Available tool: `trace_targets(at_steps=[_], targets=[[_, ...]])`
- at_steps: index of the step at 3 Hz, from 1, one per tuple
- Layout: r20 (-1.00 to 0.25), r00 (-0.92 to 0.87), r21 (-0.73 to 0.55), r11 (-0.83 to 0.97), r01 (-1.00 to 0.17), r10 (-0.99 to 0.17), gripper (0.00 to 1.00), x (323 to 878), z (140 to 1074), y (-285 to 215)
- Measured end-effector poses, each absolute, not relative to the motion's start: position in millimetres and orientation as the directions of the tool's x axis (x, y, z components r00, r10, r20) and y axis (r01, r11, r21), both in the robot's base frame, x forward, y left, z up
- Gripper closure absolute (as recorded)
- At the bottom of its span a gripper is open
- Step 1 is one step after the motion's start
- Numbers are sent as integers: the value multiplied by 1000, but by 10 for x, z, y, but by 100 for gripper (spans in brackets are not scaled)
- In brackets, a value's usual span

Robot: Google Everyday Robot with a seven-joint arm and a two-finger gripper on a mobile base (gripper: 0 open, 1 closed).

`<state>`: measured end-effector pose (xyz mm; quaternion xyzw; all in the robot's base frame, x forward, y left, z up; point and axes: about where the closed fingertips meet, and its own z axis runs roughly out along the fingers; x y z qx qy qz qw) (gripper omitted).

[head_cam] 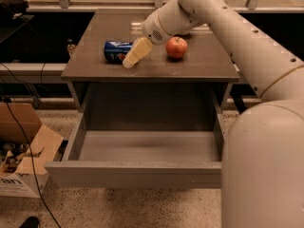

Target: Place pepsi can into top drawer

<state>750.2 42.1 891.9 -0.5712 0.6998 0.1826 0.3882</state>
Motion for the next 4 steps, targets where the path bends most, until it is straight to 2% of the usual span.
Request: trace_targets(at_steps=[2,3,4], targets=[[-762,-67,-131,254,-958,-644,0,7848,8647,745],[-768,-84,-101,249,-963,-635,18,7943,8521,846],[-766,-93,-88,247,-965,-637,41,7979,8460,874]])
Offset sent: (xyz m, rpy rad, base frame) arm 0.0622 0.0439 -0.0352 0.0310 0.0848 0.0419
